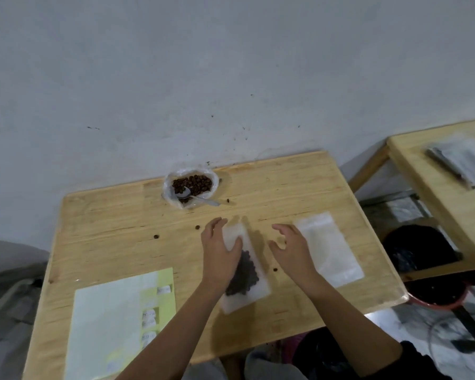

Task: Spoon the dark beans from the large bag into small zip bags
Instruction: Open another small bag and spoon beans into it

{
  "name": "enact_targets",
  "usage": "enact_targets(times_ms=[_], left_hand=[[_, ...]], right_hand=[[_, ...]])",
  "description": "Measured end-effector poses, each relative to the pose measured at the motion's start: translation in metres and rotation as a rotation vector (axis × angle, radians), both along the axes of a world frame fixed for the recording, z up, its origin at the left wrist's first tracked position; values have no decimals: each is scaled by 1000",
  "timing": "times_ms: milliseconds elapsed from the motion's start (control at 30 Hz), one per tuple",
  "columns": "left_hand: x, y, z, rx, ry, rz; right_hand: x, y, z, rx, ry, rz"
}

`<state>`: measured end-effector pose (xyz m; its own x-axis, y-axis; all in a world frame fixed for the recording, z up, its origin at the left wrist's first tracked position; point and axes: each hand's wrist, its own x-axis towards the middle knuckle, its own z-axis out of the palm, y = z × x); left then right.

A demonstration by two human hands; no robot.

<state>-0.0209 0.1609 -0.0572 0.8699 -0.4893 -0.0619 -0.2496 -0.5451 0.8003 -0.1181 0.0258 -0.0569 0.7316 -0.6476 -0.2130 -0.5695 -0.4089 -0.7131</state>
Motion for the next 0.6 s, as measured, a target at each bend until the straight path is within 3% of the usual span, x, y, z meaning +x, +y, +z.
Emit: enact_targets(times_ms=[133,300,433,600], left_hand=[[-22,-46,3,-24,8,-215],[-48,-98,-16,158,65,-476],[-54,-122,-32,316,94,-601],[-57,-137,-44,439,-41,-621]], right_hand=[[-33,-42,5,-7,-2,-175],[-76,-77,-1,-40,93,-325],[-96,-94,-7,-44,221,-259],[-100,-98,-15,-3,172,-269]])
